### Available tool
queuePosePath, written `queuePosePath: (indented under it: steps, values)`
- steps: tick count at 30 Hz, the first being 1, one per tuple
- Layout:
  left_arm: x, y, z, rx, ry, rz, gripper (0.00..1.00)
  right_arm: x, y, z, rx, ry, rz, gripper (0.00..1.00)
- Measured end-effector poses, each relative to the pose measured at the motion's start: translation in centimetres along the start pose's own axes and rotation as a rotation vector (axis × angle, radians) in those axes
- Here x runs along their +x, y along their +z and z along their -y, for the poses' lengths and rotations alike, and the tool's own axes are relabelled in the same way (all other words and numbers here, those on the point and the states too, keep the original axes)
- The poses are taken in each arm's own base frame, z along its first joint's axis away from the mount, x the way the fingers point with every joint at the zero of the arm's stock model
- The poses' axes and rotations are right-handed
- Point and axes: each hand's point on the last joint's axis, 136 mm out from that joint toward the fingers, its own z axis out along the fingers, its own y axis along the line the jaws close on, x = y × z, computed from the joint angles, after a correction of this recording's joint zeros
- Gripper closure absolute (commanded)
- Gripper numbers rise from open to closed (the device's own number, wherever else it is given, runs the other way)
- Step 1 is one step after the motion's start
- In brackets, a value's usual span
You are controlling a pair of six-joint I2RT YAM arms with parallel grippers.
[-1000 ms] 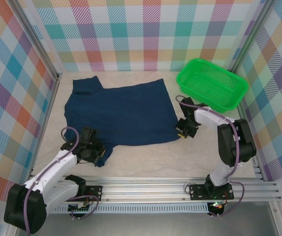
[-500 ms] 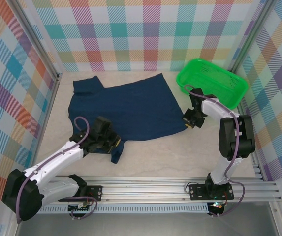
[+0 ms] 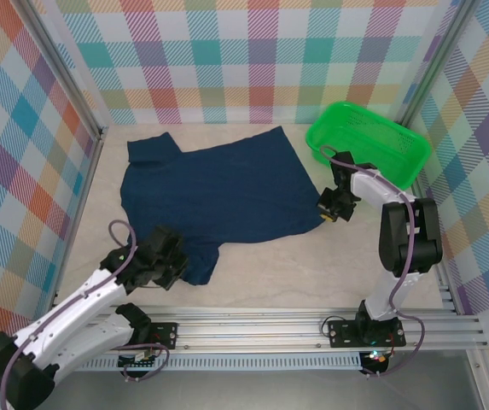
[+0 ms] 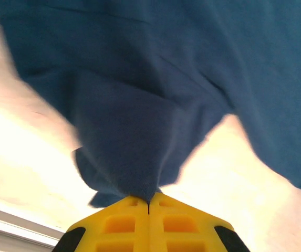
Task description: Fold and stack the t-shirts
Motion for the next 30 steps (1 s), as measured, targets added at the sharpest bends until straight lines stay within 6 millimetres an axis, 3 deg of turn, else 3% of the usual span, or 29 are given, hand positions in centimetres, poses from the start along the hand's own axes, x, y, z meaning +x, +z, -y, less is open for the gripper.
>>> queuePosePath:
  steps: [4,11,12,14,17,18,21,24,27,30]
  values:
    - [-0.9,0.6,-3.4,-0.084,0.006,0.064,1.0,1.6,1.1,-1.2,-0.006,-0.051,-0.048,1.0]
    - [-1.6,1.4,-4.5,-0.143,0.022,0.108,1.0,2.8,1.7,-1.7,0.0,-0.086,-0.073,0.99]
    - [-1.6,1.4,-4.5,-0.146,0.024,0.106,0.92,2.7,1.7,-1.6,0.005,-0.085,-0.07,0.96]
    - [-1.5,1.5,-4.6,-0.148,0.039,0.098,0.61,2.6,1.7,-1.4,0.015,-0.086,-0.063,0.83]
    - [-1.4,0.7,-4.4,-0.147,0.047,0.091,0.41,2.3,0.9,-1.0,0.031,-0.095,-0.03,0.64]
    - [-1.6,0.1,-4.1,-0.143,0.054,0.095,0.4,2.1,0.3,-1.1,0.029,-0.094,-0.013,0.6]
    - [-2.7,-3.0,-1.1,-0.072,0.049,0.144,0.42,1.6,-2.5,-1.5,-0.008,-0.104,0.068,0.56]
    - [-4.4,-5.0,1.3,-0.011,0.002,0.189,0.53,1.2,-5.4,-2.1,-0.059,-0.116,0.15,0.56]
    - [-7.1,-4.0,0.9,-0.053,-0.114,0.221,0.66,1.2,-6.7,-2.9,-0.094,-0.133,0.188,0.58]
    - [-9.8,-0.9,-0.8,-0.135,-0.246,0.216,0.73,1.6,-6.2,-4.1,-0.123,-0.159,0.175,0.59]
